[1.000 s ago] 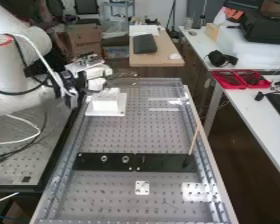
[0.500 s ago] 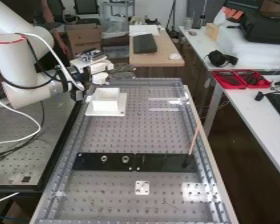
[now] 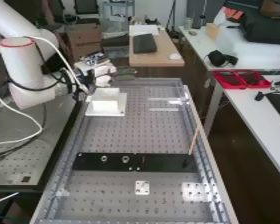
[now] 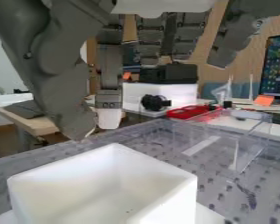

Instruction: Grab the smaller nut and place it in the white container

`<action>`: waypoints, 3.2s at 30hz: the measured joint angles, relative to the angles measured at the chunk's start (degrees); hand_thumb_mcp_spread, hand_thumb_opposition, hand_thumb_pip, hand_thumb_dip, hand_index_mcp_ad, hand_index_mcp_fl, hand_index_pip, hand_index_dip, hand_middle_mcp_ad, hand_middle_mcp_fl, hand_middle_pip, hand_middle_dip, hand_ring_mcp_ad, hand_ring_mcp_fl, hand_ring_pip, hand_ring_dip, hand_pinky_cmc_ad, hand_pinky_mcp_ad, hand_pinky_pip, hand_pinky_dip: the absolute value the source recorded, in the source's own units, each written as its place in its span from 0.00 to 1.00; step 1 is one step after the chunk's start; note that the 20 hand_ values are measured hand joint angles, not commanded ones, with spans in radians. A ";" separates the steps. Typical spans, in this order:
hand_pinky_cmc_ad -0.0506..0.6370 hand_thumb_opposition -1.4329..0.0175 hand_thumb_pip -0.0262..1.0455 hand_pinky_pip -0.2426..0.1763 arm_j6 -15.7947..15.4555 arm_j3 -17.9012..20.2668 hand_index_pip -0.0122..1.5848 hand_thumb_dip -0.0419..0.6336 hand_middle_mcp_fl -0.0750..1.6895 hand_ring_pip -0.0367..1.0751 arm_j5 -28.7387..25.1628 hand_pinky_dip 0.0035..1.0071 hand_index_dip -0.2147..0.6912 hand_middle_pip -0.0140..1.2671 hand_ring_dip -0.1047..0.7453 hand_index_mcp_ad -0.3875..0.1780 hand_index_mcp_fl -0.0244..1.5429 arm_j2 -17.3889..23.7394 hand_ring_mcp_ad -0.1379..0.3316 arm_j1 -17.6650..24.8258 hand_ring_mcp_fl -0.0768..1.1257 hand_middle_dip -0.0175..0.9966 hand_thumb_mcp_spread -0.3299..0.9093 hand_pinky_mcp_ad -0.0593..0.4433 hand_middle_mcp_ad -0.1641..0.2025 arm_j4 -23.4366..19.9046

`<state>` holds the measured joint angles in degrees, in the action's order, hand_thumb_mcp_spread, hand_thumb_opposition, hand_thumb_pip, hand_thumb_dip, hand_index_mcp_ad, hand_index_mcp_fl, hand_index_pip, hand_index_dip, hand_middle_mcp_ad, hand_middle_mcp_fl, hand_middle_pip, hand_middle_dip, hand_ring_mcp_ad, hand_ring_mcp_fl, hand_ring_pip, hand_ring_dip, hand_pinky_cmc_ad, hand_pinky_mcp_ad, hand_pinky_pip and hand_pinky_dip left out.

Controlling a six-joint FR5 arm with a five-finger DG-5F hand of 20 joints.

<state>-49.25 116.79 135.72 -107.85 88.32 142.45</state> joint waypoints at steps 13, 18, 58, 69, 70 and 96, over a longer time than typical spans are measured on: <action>0.51 0.41 0.72 0.37 -0.12 -0.30 0.97 0.34 0.04 0.09 0.22 0.18 0.29 0.10 0.23 0.40 0.21 -1.70 0.56 -0.13 0.06 0.23 0.56 0.60 0.62 0.49; 0.51 0.41 0.72 0.37 0.30 -0.18 0.97 0.34 0.04 0.09 0.05 0.18 0.29 0.10 0.23 0.40 0.21 -1.78 0.55 -0.09 0.06 0.23 0.56 0.61 0.62 0.34; 0.51 0.45 0.80 0.37 6.35 -9.45 0.81 0.34 0.05 0.09 -31.24 0.31 0.20 0.10 0.23 0.40 0.02 7.89 0.57 0.42 0.06 0.23 0.46 0.61 0.63 11.92; 0.53 0.48 0.78 0.35 7.84 -14.97 0.64 0.27 0.05 0.09 -48.16 0.33 0.20 0.10 0.23 0.39 0.02 8.97 0.57 2.85 0.06 0.23 0.41 0.64 0.63 19.95; 0.53 0.48 0.78 0.33 7.90 -15.32 0.62 0.27 0.05 0.09 -49.15 0.33 0.20 0.10 0.23 0.40 0.02 9.04 0.57 2.96 0.06 0.23 0.41 0.63 0.63 20.65; 0.56 0.49 0.78 0.33 6.18 -20.02 0.50 0.26 0.05 0.09 -54.05 0.32 0.24 0.10 0.23 0.39 0.02 9.09 0.57 2.70 0.06 0.23 0.41 0.63 0.62 26.86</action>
<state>-43.07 96.77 81.67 -98.76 91.02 169.31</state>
